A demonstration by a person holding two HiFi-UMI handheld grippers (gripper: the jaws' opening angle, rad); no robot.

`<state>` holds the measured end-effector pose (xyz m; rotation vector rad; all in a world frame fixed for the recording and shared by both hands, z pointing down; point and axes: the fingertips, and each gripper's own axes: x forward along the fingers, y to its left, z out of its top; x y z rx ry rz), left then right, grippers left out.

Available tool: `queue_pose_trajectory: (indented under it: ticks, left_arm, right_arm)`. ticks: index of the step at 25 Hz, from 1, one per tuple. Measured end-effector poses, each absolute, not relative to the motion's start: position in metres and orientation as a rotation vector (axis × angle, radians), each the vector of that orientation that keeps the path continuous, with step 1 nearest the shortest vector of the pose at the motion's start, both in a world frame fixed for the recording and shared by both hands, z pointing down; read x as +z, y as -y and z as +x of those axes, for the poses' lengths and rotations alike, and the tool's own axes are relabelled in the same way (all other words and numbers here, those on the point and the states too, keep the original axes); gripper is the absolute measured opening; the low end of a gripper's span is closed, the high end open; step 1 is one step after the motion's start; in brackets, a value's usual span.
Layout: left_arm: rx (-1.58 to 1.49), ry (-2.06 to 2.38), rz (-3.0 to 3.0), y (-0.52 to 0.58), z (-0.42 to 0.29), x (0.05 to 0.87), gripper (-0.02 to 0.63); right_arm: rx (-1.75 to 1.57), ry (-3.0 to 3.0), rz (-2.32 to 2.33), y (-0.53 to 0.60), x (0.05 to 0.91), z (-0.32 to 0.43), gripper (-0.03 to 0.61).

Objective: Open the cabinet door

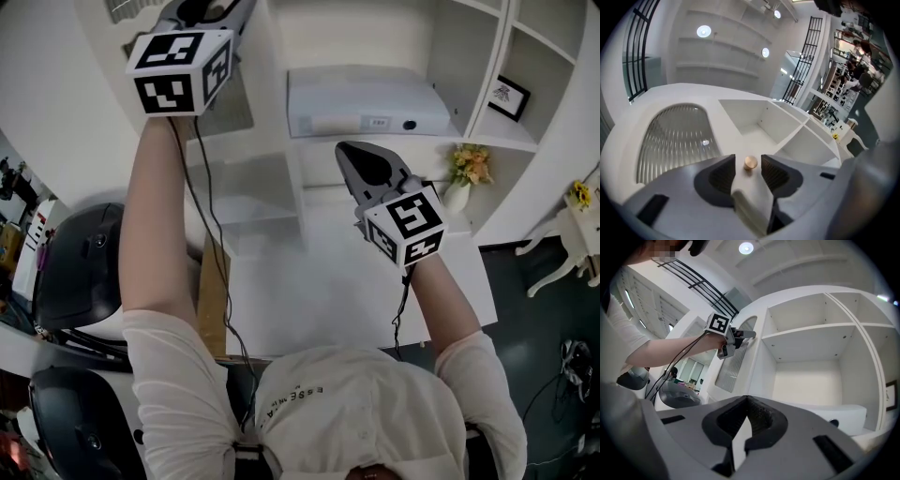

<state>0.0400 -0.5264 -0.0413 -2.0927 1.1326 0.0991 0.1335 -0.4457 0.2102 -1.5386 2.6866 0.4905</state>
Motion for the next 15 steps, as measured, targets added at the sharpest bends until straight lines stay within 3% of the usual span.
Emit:
queue_pose_trajectory:
  ticks: [4, 15]
  left_arm:
    - [0.069, -1.168, -2.040, 0.533, 0.047, -0.041, 0.100]
    - [-0.010, -1.188, -2.061, 0.537, 0.048, -0.039, 0.084]
  right_arm:
    - [0.489, -2.698, -1.542, 0.444, 0.216, 0.136, 0.011]
    - [0.453, -2.754, -1.530, 0.439, 0.236, 0.132, 0.011]
